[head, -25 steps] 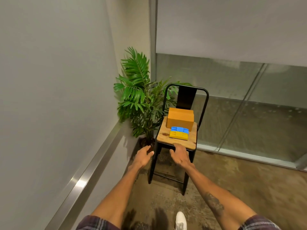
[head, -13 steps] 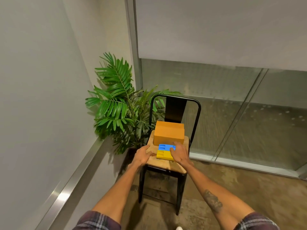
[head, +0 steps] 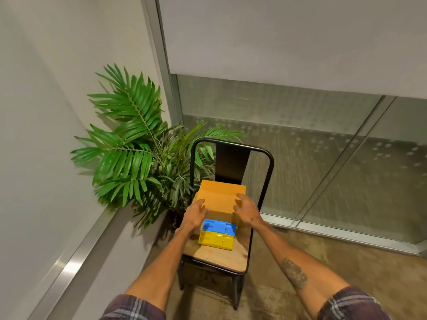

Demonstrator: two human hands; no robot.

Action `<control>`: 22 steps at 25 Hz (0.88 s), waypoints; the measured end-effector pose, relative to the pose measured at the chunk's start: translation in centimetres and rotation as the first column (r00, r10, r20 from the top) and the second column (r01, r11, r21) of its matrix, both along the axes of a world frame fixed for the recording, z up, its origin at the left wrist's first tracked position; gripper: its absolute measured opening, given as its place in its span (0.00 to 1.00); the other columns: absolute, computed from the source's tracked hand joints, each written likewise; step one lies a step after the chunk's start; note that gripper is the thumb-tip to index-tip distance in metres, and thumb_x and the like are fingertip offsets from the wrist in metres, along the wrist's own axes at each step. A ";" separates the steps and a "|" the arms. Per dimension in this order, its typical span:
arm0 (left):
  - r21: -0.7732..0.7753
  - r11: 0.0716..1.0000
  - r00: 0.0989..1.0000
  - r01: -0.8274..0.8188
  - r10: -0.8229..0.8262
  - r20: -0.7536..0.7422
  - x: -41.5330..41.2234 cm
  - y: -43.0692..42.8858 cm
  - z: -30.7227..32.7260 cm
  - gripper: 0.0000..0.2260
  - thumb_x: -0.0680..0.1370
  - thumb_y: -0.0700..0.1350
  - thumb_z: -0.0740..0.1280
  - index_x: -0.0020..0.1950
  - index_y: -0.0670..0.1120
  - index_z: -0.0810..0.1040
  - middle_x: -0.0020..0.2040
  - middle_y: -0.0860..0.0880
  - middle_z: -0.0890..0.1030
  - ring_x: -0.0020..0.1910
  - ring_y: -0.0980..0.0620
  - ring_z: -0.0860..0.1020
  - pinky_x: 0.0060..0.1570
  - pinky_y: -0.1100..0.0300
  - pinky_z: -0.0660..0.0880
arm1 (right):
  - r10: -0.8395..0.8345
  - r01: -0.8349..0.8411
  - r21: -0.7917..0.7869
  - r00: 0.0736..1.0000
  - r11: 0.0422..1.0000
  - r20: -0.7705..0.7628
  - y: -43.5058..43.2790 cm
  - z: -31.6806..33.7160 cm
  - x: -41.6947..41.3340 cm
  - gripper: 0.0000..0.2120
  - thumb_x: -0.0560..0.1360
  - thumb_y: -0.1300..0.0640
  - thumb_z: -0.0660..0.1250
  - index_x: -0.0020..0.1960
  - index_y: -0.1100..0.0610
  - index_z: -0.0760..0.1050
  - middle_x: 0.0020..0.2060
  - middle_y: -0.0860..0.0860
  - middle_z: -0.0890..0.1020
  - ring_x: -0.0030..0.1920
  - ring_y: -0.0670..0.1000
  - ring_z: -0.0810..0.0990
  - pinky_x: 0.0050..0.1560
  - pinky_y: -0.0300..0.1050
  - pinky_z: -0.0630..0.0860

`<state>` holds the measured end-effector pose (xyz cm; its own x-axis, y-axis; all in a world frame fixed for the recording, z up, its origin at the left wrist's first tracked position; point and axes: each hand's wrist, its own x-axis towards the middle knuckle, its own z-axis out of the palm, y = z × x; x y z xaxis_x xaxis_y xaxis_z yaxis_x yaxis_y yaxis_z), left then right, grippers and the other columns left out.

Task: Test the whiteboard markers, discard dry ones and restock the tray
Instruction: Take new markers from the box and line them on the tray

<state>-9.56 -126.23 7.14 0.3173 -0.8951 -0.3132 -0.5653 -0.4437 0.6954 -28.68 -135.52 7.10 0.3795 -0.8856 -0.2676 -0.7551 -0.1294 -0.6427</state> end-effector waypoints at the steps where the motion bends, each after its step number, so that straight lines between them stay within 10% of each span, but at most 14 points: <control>1: -0.002 1.000 1.000 -0.003 0.003 0.003 0.4 -1.0 -0.3 0.23 0.82 0.46 0.64 0.77 0.42 0.65 0.75 0.44 0.69 0.73 0.45 0.68 0.71 0.53 0.65 | 0.017 -0.017 0.009 1.000 1.000 -0.010 -0.8 -0.3 0.4 0.28 0.78 0.56 0.65 0.76 0.57 0.62 0.73 0.57 0.69 0.71 0.58 0.68 0.70 0.54 0.67; 11: 0.117 0.954 0.902 0.277 -0.300 0.310 3.4 -8.9 -2.5 0.23 0.84 0.56 0.55 0.76 0.47 0.65 0.76 0.45 0.66 0.78 0.43 0.58 0.75 0.39 0.55 | -0.089 0.091 0.101 0.996 0.991 -0.017 -6.0 -2.3 2.8 0.24 0.83 0.42 0.52 0.75 0.52 0.63 0.70 0.57 0.71 0.69 0.59 0.69 0.68 0.57 0.67; 16: 0.157 0.940 0.867 0.303 -0.340 0.365 3.2 -10.2 -1.2 0.26 0.84 0.60 0.47 0.61 0.46 0.79 0.62 0.43 0.77 0.65 0.43 0.73 0.72 0.33 0.54 | -0.165 0.165 0.115 0.986 0.980 -0.007 -6.6 -3.3 3.4 0.25 0.82 0.38 0.48 0.58 0.53 0.77 0.55 0.54 0.81 0.53 0.53 0.77 0.56 0.52 0.73; 22: 0.172 0.908 0.922 0.382 -0.388 -0.003 5.7 -10.6 -0.1 0.23 0.81 0.61 0.60 0.42 0.47 0.86 0.39 0.52 0.85 0.41 0.54 0.81 0.50 0.54 0.77 | -0.376 0.374 0.044 0.926 0.926 0.029 -7.7 -2.6 4.6 0.17 0.82 0.56 0.60 0.69 0.59 0.71 0.59 0.57 0.78 0.59 0.56 0.77 0.59 0.52 0.76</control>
